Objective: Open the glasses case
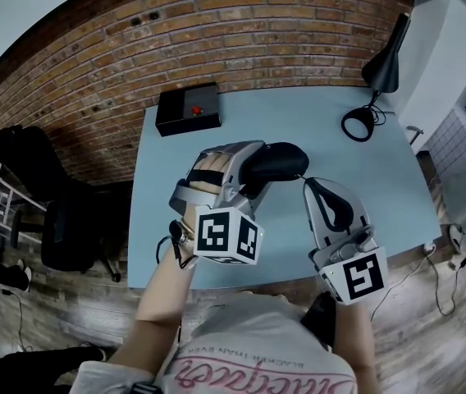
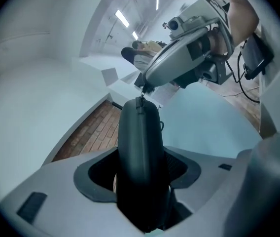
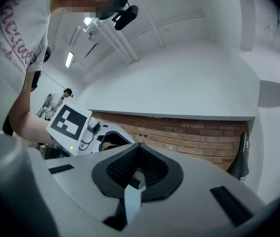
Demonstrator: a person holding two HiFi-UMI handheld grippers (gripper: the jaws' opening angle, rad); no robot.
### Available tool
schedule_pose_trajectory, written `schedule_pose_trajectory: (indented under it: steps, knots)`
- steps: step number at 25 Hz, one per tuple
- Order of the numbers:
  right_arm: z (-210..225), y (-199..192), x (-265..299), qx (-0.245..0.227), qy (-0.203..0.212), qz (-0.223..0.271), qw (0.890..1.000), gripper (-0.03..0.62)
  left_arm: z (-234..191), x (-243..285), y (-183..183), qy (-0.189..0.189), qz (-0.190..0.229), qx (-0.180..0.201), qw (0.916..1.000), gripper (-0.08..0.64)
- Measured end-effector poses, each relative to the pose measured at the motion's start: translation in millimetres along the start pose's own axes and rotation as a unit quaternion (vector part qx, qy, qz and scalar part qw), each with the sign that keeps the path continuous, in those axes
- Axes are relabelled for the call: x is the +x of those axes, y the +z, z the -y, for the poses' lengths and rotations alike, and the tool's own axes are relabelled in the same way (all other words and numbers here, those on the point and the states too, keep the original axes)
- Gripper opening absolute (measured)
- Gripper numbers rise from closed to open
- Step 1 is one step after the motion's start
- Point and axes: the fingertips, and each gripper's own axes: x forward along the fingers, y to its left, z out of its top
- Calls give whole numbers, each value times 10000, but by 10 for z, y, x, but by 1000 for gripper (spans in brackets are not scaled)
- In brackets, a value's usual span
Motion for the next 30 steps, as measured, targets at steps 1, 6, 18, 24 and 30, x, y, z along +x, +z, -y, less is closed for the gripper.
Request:
schedule_pose_trajectory:
  steps: [1, 6, 18, 24, 30]
  knots:
    - [-16, 15, 15, -73, 9, 0, 10000, 18, 9, 1, -12, -39, -33, 42, 10000, 268]
    - [-104, -59, 65, -753, 65, -288, 9967, 20, 11, -50, 28, -143, 62, 26, 9999, 268]
    - [-97, -15, 35, -372, -106, -236, 9990, 18, 23, -89, 91, -181, 288, -71, 9994, 267]
    - [18, -72, -21, -142, -137, -439, 9988, 18, 68, -154, 75, -253, 602, -218, 9976, 264]
    - [113, -197, -111, 254, 117, -683, 9973, 18, 113, -246, 154, -488, 1105, -420, 9918, 264]
